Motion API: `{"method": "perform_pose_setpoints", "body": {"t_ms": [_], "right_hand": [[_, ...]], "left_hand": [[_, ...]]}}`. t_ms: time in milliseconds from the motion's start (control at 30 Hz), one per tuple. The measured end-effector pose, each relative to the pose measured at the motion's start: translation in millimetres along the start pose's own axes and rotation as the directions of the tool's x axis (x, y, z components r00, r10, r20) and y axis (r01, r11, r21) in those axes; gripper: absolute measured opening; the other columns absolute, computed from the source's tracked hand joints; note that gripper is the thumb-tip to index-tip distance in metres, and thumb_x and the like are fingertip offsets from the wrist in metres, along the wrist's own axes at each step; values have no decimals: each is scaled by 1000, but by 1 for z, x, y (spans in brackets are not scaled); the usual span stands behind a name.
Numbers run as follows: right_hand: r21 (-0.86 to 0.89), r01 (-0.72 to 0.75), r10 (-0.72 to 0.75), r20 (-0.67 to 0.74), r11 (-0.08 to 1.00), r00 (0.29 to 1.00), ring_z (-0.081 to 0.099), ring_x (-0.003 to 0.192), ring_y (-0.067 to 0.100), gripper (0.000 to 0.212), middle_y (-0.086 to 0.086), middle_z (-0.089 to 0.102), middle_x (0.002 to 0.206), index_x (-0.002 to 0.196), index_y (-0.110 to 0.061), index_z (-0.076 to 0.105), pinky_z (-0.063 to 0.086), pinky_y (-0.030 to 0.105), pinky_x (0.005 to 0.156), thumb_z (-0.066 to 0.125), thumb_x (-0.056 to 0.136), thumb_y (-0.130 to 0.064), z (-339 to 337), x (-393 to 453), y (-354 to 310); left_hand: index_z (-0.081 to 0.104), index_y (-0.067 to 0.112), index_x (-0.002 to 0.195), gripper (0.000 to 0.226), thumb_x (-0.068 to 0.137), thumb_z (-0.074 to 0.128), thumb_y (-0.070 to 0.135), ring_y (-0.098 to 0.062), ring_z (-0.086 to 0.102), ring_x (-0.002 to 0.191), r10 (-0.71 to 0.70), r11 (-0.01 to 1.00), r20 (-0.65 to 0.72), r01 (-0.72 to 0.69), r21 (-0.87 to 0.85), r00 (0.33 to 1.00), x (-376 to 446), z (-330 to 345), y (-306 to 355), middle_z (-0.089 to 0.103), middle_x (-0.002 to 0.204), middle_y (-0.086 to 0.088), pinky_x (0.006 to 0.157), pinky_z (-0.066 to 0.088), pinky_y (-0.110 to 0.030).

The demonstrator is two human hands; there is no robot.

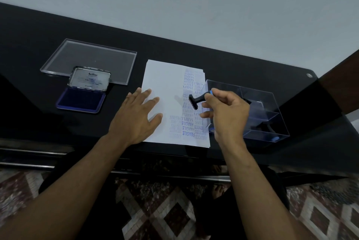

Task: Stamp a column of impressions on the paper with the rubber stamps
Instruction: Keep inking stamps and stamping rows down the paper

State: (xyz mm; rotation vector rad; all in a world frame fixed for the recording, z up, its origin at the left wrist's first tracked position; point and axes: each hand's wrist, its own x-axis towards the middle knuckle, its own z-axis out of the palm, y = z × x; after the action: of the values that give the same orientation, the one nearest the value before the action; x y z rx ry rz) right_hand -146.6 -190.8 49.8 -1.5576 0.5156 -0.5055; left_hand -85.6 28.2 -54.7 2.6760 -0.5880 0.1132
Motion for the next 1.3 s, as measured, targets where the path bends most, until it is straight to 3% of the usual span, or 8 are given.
{"method": "perform_pose_setpoints", "body": {"t_ms": [167, 933, 1300], "right_hand": [[105, -147, 147, 8, 984, 989, 72, 70, 27, 16, 12, 74, 85, 99, -2, 72, 55, 30, 52, 72, 83, 3, -3, 0, 3], [30, -108, 106, 51, 994, 993, 73, 71, 27, 17, 10, 75, 85, 100, -5, 72, 56, 31, 55, 73, 84, 0, -4, 5, 14], [75, -85, 80, 67, 994, 995, 73, 72, 26, 20, 9, 74, 81, 103, -8, 71, 55, 31, 55, 72, 84, 1, -8, 1, 8]], "left_hand": [[41, 28, 153, 76, 91, 21, 69, -21, 8, 156, -8, 1000, 6, 8, -1, 1000, 0, 0, 0, 23, 166, 0, 127, 5, -44], [41, 28, 153, 77, 91, 22, 69, -21, 8, 156, -16, 1000, 21, 16, -9, 1000, -1, -4, 3, 23, 166, 0, 126, 3, -41], [45, 24, 150, 71, 89, 37, 60, -28, 13, 155, -27, 999, 22, 28, -20, 999, 8, -16, 25, 30, 163, -6, 125, 9, -47]]}}
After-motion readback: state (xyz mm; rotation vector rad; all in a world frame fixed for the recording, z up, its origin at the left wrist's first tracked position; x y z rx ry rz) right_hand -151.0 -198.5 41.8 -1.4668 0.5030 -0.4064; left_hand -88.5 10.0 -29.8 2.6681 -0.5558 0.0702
